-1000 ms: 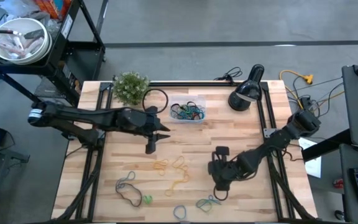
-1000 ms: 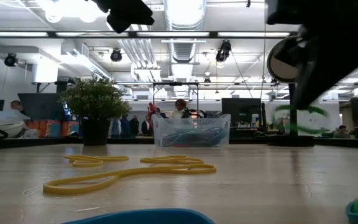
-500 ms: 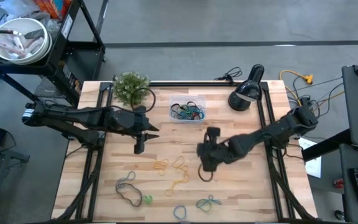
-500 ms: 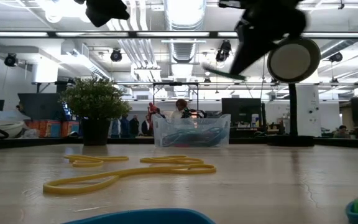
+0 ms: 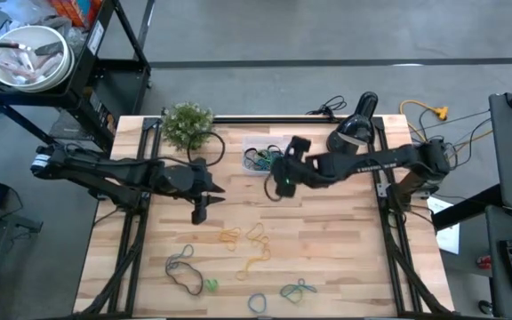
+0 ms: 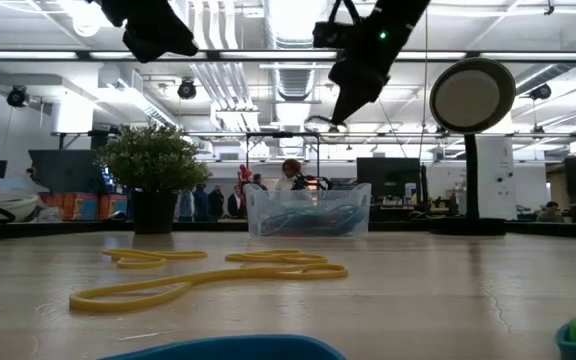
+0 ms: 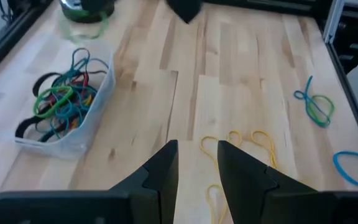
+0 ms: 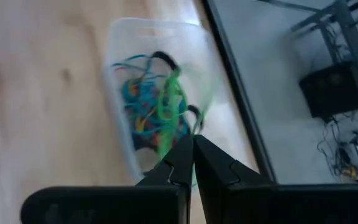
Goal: Pick and place rubber bands into bin
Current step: Put the green rubberband into the transparent bin, then put the blue rubberband into the transparent bin
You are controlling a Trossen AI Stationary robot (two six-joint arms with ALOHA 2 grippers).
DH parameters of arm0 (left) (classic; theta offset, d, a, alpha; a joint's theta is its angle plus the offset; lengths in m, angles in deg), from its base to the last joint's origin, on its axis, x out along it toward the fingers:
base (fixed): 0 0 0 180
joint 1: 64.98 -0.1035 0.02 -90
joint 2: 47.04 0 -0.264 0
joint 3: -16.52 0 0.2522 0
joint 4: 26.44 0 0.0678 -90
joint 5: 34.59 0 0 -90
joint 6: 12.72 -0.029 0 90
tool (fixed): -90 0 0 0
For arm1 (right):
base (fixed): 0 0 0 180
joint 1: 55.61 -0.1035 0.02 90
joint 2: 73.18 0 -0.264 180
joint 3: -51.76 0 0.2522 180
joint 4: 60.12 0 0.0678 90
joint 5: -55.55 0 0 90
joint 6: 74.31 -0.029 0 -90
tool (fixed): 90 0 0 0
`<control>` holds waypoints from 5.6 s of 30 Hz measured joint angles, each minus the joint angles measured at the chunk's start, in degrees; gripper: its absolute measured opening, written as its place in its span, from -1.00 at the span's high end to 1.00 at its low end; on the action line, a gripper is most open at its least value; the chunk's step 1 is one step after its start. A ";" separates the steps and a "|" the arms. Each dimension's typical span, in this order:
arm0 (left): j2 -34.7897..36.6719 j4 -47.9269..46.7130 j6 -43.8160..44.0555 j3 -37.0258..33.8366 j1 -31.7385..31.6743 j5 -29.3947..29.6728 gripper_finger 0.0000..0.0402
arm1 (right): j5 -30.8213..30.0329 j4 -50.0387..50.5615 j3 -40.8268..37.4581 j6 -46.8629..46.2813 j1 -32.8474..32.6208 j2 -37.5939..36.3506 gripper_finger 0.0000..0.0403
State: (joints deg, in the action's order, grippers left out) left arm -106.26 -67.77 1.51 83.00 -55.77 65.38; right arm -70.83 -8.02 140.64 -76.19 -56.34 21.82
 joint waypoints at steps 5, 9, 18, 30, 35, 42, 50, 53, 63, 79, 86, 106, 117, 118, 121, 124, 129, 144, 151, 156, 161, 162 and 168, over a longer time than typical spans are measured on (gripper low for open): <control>0.01 4.30 0.54 -1.93 0.00 -0.04 0.52 | 0.11 -5.31 -0.27 2.83 4.97 0.00 0.96; 0.02 7.12 0.54 -2.78 0.00 -0.03 0.52 | 0.33 -11.37 -0.45 5.52 8.04 0.27 0.96; -0.53 9.35 0.65 -3.12 0.00 0.58 0.52 | 5.18 -17.10 -0.54 7.12 10.69 6.03 0.96; -0.66 9.74 0.64 -3.27 -0.02 1.68 0.52 | 11.02 -17.89 -0.54 3.53 13.02 12.74 0.96; -0.66 9.83 0.63 -3.31 -0.02 2.12 0.52 | 11.00 -17.53 -0.58 1.49 13.99 12.98 0.96; -0.66 10.01 0.54 -3.40 -0.02 2.39 0.52 | 12.78 -17.61 -0.56 0.75 15.60 12.74 0.94; -0.66 10.01 0.56 -3.40 -0.02 2.35 0.52 | 14.60 -17.72 -0.56 0.52 15.64 12.74 0.65; -0.66 9.97 0.56 -3.40 -0.02 2.34 0.52 | 14.58 -17.64 -0.56 0.10 15.68 12.41 0.54; -0.66 6.48 2.00 -3.47 -0.02 1.97 0.52 | 14.48 -18.03 -0.56 4.05 15.20 6.14 0.39; -0.65 -16.76 13.49 -3.47 6.12 -10.33 0.52 | 37.83 -7.67 -0.56 10.02 8.93 -5.83 0.52; -2.05 -19.32 15.45 -3.51 11.08 -9.96 0.53 | 39.92 0.81 -0.88 11.07 1.55 -8.64 0.56; -20.10 -21.02 12.00 -3.53 18.35 -13.10 0.53 | 41.09 2.92 -8.43 0.23 -9.84 -14.38 0.66; -25.34 -19.21 10.39 -3.62 19.85 -13.53 0.53 | 40.93 -4.22 -14.51 -4.03 -11.11 -18.19 0.65; -25.87 -18.88 9.98 -3.62 19.85 -13.53 0.53 | 40.91 -4.66 -14.83 -4.40 -11.18 -18.51 0.65; -27.75 -17.37 8.90 -3.64 19.86 -13.53 0.53 | 40.72 -5.81 -15.78 -5.31 -11.41 -19.48 0.66; -30.00 -17.21 8.79 -3.81 19.97 -13.53 0.53 | 40.72 -6.62 -16.66 -6.78 -11.71 -20.34 0.67; -31.97 -16.44 8.78 -4.66 20.60 -13.57 0.53 | 40.70 -7.33 -17.41 -8.19 -12.55 -20.94 0.69; -29.14 -14.59 9.46 -7.32 23.35 -13.92 0.53 | 39.17 -7.40 -17.43 -9.11 -13.41 -20.94 0.71; -28.98 -13.99 12.94 -8.26 24.00 -12.17 0.53 | 37.70 -7.42 -17.43 -9.11 -13.39 -20.92 0.71; -28.98 -12.90 15.35 -9.40 24.00 -11.52 0.53 | 37.68 -7.42 -17.43 -9.11 -13.41 -20.92 0.71; -29.03 -12.27 17.75 -10.60 23.99 -11.26 0.53 | 37.66 -7.59 -17.43 -9.11 -13.38 -20.92 0.71; -29.03 -12.23 18.39 -10.71 23.98 -11.14 0.53 | 37.67 -7.69 -17.43 -9.14 -13.41 -20.92 0.71; -29.07 -12.06 20.05 -10.92 23.98 -10.37 0.62 | 37.66 -7.73 -17.43 -9.89 -13.38 -20.90 0.71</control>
State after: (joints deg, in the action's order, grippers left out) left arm -135.33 -79.82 21.56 72.09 -31.79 55.01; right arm -33.17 -15.75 123.21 -86.08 -69.72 0.92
